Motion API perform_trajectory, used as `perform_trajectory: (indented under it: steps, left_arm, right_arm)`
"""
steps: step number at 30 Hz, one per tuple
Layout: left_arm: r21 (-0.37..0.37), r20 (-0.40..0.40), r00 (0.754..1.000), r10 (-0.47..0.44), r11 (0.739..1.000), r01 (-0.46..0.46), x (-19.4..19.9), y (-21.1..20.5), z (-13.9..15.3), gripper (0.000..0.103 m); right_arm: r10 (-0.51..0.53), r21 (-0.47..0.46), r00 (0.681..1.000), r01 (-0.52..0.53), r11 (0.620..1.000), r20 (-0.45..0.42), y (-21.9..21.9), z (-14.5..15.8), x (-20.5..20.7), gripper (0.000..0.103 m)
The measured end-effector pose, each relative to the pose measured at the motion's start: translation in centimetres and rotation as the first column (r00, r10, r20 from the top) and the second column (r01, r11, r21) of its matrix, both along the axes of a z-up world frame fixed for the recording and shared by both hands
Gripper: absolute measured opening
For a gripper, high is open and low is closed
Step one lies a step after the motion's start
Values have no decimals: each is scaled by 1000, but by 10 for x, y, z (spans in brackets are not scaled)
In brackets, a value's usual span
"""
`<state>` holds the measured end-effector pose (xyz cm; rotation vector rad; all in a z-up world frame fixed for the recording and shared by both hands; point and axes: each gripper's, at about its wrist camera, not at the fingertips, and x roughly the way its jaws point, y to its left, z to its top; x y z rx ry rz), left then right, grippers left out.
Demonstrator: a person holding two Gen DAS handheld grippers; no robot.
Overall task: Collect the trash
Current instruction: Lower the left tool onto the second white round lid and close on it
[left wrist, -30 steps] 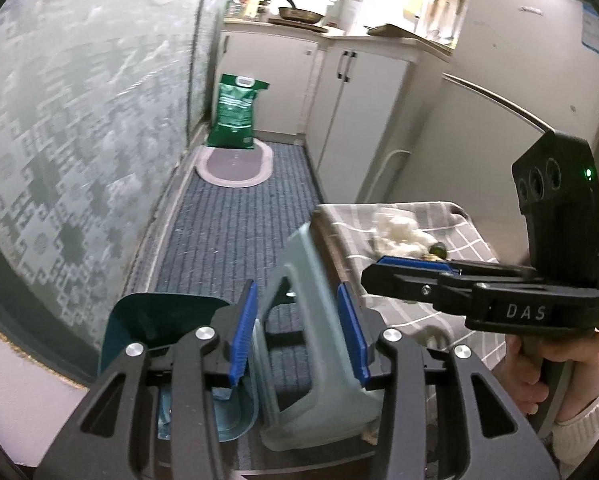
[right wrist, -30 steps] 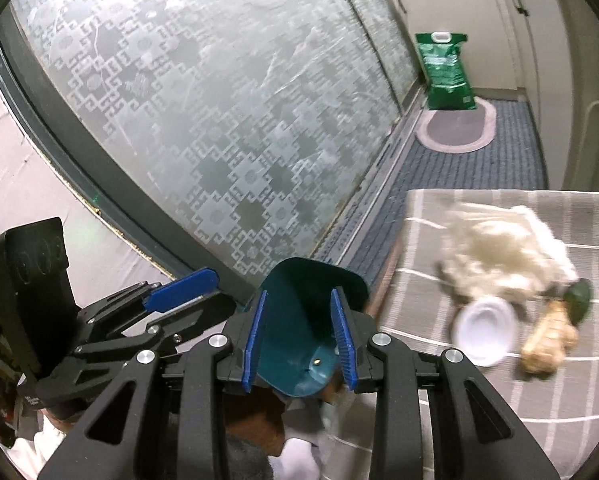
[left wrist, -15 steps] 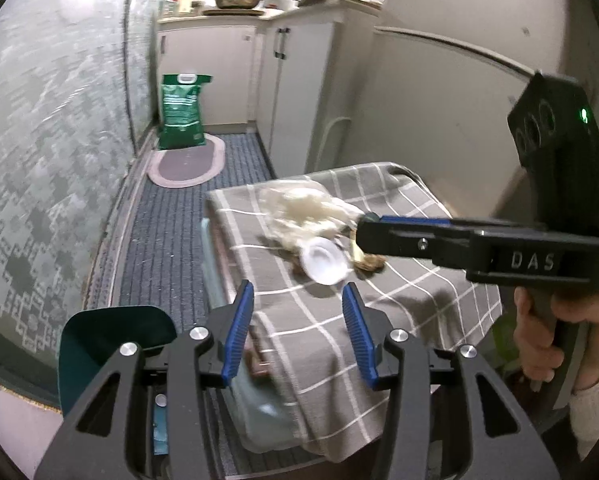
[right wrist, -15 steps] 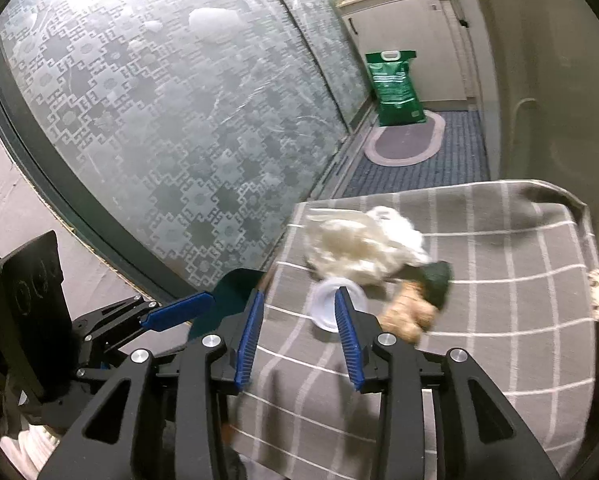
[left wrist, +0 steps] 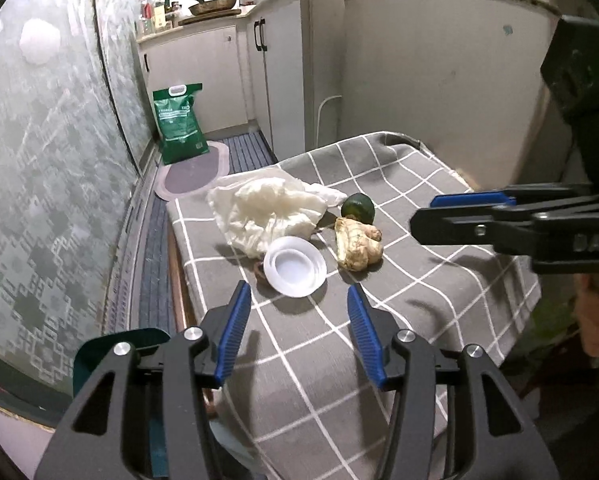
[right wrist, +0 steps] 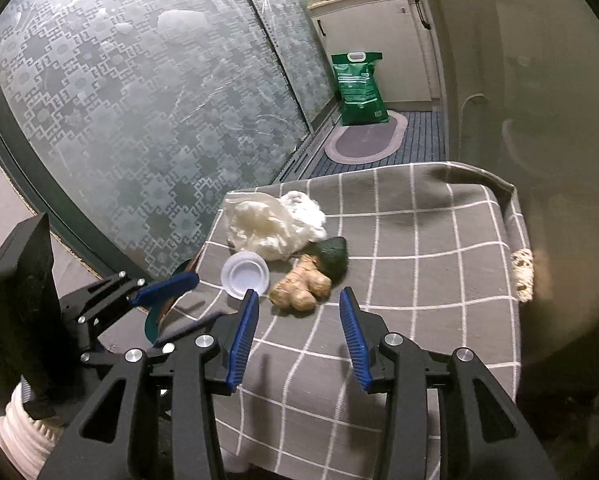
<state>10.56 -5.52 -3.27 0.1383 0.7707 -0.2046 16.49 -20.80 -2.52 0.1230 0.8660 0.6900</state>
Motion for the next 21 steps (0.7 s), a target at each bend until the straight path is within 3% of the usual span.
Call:
perform_trajectory:
  steps: [6, 16, 21]
  left_arm:
    - [101, 17, 1000, 11, 995, -13, 10, -12, -7, 58]
    - [120, 3, 999, 34, 992, -34, 24, -11, -16, 59]
    - [127, 11, 999, 35, 991, -36, 26, -12, -18, 48]
  right_arm:
    - [-5, -5, 1000, 5, 1000, -2, -9, -2, -2, 43]
    - [8, -60, 1000, -6, 998, 27, -9, -5, -7, 49]
    - [24, -111, 998, -18, 994, 50, -3, -8, -9, 54]
